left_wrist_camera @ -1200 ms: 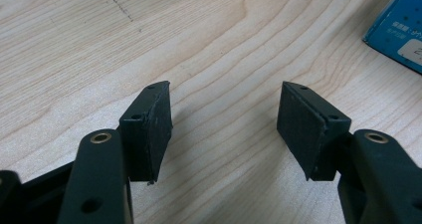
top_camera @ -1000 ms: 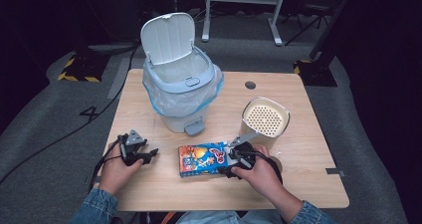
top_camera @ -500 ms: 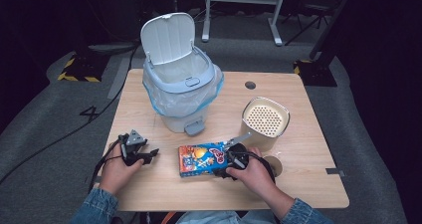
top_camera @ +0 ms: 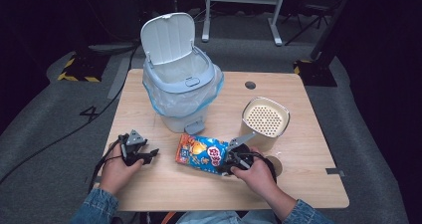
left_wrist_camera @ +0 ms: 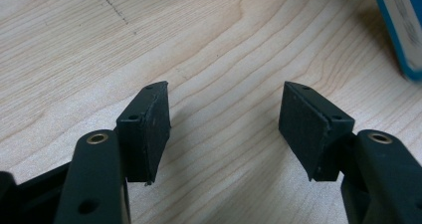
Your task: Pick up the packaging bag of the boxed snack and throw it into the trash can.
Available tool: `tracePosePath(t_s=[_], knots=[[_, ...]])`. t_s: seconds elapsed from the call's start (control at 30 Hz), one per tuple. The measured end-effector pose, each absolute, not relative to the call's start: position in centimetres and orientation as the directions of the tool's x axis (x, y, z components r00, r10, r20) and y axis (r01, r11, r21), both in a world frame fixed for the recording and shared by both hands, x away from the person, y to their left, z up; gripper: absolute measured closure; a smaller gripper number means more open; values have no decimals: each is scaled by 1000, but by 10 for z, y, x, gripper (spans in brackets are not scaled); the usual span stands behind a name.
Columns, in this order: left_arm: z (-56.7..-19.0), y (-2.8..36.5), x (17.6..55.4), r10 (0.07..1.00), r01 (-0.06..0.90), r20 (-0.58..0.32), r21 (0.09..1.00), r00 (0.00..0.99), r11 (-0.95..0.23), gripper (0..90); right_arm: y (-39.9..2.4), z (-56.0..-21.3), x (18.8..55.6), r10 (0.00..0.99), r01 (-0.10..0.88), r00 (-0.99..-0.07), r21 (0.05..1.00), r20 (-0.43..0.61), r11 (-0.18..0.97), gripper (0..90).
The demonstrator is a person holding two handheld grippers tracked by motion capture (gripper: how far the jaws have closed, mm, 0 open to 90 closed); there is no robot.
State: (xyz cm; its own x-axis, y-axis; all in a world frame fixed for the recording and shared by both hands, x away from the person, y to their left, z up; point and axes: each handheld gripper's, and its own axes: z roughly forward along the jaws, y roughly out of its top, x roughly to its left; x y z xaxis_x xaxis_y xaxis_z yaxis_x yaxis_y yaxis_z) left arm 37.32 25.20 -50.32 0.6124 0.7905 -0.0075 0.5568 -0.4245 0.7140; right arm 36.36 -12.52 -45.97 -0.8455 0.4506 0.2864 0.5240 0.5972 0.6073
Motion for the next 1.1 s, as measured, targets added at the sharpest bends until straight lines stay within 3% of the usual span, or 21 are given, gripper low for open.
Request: tracePosePath(t_s=[0.2, 1.1], knots=[[-503, 252, 373, 790, 557, -8, 714, 612, -424, 374, -125, -444, 356, 407, 434, -890, 652, 205, 622, 896], [-503, 252, 371, 788, 558, -13, 713, 615, -424, 371, -167, -362, 356, 353, 307, -929, 775, 116, 553, 897]])
